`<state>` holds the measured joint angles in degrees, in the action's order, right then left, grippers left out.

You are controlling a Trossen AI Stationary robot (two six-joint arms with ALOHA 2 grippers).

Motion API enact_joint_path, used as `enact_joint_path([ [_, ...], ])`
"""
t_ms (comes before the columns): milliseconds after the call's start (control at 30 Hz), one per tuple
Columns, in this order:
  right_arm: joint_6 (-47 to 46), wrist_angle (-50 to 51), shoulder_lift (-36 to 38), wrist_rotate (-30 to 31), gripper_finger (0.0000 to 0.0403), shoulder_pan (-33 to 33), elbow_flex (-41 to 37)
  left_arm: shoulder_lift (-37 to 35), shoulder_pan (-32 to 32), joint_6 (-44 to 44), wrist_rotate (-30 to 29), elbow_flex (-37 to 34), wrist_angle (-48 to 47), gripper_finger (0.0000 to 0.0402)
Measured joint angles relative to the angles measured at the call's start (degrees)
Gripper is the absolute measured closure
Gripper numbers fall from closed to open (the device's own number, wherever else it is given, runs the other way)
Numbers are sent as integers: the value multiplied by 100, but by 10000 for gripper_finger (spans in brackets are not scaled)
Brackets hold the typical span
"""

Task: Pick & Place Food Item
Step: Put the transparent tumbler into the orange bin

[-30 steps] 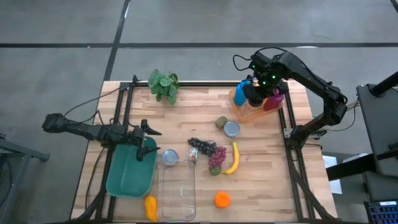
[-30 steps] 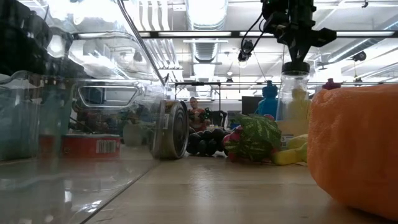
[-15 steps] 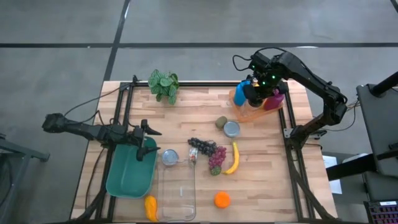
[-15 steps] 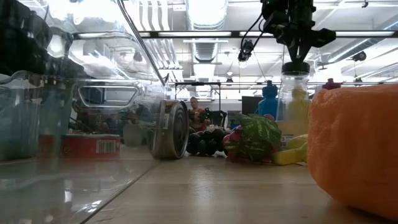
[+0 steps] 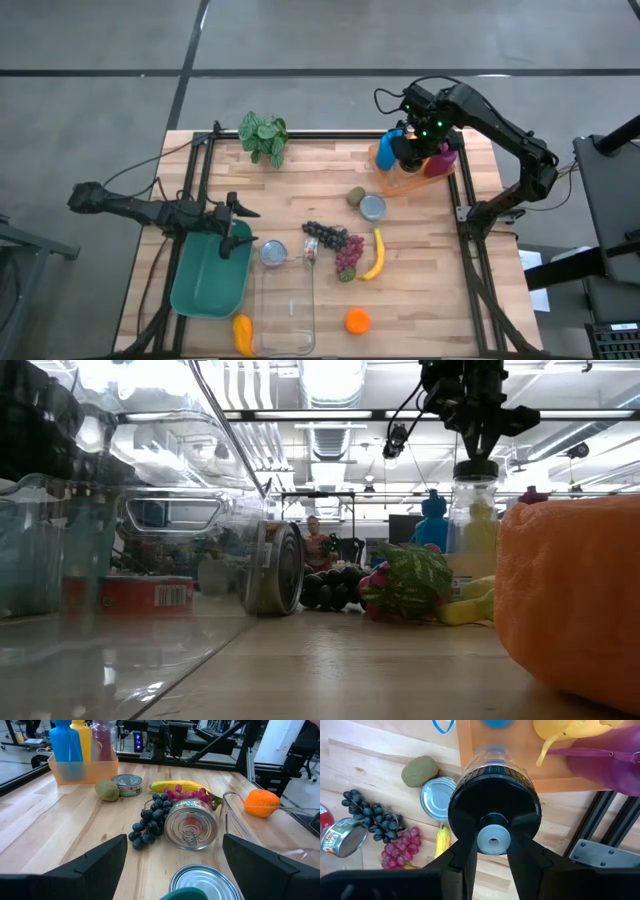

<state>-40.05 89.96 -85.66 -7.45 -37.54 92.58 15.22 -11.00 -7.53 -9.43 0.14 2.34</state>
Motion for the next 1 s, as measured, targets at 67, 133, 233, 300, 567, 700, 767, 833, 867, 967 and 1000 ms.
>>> enact_joint_path([
  [67,9,5,-61,7,303,2,-1,-1,0,0,1,-2,0,66],
  [133,30,-6,-158,6,303,2,-1,-2,0,0,2,0,-1,66],
  [233,133,2,-294,3,303,2,23,-2,0,0,0,-1,1,66],
  [300,193,-12,-367,1,303,-4,30,0,-2,0,0,0,-1,66],
  [567,273,-12,-292,-8,303,-2,15,0,-2,0,0,0,-1,66],
  [700,269,-1,-300,-7,303,-2,100,0,0,0,2,0,-1,66],
  [767,268,-3,-324,-8,303,3,162,0,0,0,1,-1,-1,66],
  [833,271,-1,-346,-9,303,2,211,-1,-1,0,2,0,-1,66],
  [867,274,-2,-352,-7,303,2,230,0,0,0,2,0,-1,66],
  [967,275,-5,-353,-7,303,2,233,0,-2,0,2,-2,-1,66],
  [1000,276,-8,-353,-7,303,2,224,0,0,0,0,0,-1,66],
])
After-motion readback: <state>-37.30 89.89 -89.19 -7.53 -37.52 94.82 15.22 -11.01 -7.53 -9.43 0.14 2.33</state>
